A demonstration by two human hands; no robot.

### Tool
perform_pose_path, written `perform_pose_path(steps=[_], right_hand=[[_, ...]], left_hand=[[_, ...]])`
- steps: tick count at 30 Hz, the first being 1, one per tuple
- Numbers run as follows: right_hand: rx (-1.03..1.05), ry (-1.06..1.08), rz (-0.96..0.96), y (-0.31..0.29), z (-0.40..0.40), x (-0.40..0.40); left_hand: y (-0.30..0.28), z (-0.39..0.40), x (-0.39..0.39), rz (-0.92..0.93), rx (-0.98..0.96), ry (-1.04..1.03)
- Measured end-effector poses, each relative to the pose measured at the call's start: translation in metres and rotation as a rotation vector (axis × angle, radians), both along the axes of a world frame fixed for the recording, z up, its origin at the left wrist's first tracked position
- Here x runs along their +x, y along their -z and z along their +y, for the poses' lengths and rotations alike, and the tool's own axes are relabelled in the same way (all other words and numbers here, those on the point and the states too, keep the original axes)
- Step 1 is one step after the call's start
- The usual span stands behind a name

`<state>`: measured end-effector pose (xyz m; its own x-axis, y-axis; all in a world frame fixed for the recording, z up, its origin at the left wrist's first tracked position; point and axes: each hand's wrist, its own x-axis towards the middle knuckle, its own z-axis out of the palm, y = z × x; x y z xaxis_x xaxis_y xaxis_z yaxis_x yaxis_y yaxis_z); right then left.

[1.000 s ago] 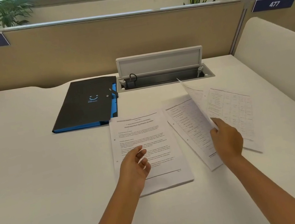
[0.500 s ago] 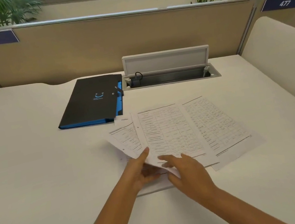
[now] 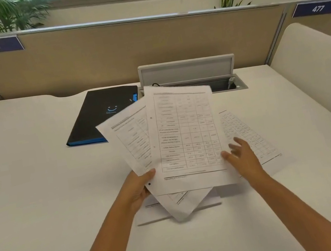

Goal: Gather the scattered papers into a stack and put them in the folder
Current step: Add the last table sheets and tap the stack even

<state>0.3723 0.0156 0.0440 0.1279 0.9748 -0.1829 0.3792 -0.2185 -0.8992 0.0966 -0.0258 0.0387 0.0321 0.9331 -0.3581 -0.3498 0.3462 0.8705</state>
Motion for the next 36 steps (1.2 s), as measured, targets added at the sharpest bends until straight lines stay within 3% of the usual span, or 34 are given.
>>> perform_pose_path(steps=[2, 5, 10, 15, 24, 36], right_hand=[[-0.180, -0.157, 0.342, -0.004, 0.004, 0.002], [-0.156, -0.290, 0.471, -0.004, 0.003, -0.002], [0.069, -0.206, 0.487, -0.018, 0.001, -0.015], [0.238, -0.221, 0.387, -0.035, 0.001, -0.018], [0.289, -0.277, 0.395, -0.042, -0.003, -0.023], [0.402, -0.295, 0.424, -0.055, -0.006, -0.035]], left_hand=[[-0.009, 0.001, -0.005, 0.021, 0.078, -0.004], [-0.022, 0.005, -0.010, 0.073, 0.194, -0.008], [-0.042, 0.008, -0.010, 0.172, 0.326, -0.028], [-0.056, 0.010, -0.008, 0.227, 0.386, -0.069], [-0.066, 0.007, 0.007, 0.291, 0.296, -0.077], [-0.072, 0.005, 0.015, 0.376, 0.328, -0.130]])
